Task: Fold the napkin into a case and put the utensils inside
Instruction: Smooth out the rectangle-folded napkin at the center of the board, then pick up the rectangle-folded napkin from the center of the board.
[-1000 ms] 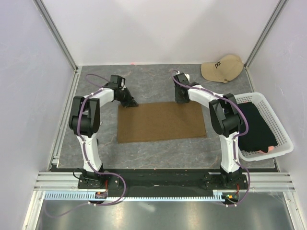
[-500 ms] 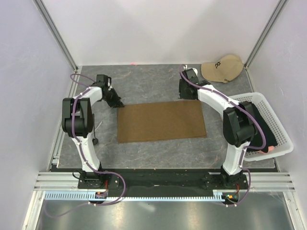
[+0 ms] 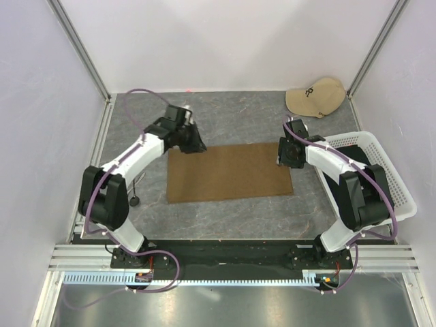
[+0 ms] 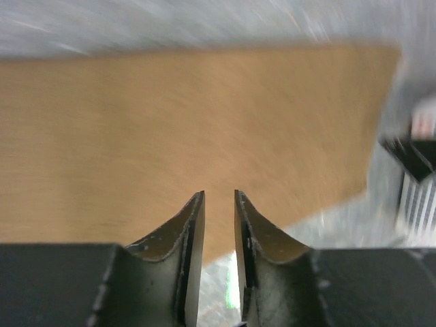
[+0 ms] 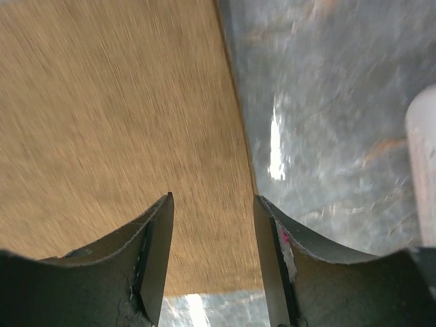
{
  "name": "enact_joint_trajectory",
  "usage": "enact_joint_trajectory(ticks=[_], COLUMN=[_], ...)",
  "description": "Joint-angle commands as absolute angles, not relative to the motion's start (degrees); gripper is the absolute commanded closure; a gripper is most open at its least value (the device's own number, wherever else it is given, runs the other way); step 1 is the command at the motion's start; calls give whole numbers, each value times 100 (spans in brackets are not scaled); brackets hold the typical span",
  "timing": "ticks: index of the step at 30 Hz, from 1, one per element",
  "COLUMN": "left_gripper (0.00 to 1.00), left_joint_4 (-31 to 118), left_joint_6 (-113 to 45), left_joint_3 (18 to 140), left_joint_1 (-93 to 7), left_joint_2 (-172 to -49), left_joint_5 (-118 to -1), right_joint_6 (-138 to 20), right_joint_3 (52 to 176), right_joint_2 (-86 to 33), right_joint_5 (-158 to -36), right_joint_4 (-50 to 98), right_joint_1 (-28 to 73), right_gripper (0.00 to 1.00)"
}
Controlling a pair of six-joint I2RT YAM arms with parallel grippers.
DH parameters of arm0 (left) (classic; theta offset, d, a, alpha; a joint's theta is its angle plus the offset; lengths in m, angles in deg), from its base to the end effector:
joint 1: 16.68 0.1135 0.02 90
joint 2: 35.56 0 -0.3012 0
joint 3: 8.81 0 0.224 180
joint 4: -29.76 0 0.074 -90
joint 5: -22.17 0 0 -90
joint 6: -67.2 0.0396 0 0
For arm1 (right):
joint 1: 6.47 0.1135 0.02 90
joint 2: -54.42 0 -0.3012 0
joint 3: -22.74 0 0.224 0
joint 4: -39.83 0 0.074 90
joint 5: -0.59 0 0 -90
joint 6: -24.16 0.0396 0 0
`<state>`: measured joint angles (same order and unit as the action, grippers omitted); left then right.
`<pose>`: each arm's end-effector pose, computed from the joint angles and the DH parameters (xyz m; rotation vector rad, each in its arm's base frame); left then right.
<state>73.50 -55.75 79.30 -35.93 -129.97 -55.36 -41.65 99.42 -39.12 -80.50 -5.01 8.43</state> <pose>0.3164 -0.1196 0.3029 -0.2020 2.5244 -0.6530 0.2979 0.0729 0.2496 0.2640 2.6127 0.0287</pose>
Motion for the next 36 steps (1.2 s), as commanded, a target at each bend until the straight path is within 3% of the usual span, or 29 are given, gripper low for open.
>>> enact_joint_trajectory(ticks=[1, 7, 11, 20, 28, 30, 36], left_gripper=[79, 95, 98, 98, 98, 98, 98], left_joint_4=[7079, 7480, 7755, 8045, 8054, 8054, 8054], left_joint_6=[-5523, -5584, -5681, -5391, -5242, -5233, -5215], left_joint_3=[7599, 7458, 7326, 7282, 7405, 7431, 7449], left_joint_1=[-4189, -4375, -4358, -3937, -3874, -3874, -3883], left_joint_2=[-13346, -13996, -14094, -14182, -14121, -14121, -14129], left_joint_5=[-5377, -6287, -6571, -6756, -6537, -6537, -6537], right_joint_6=[-4176, -4290, -4404, -4615, -4633, -4606, -4624], right_joint_3=[9612, 9436, 9488, 9559, 9585, 9567, 9541], right_joint_2=[-3567, -3444, -3426, -3813, -4182, -4269, -4410], right_joint_5=[-8054, -7931, -7904, -8114, -8597, -8625, -8519], right_joint_4=[-305, -304, -304, -41, 345, 443, 513], right_joint_1=[900, 891, 900, 803, 786, 786, 786], right_gripper=[42, 42, 42, 44, 55, 63, 67])
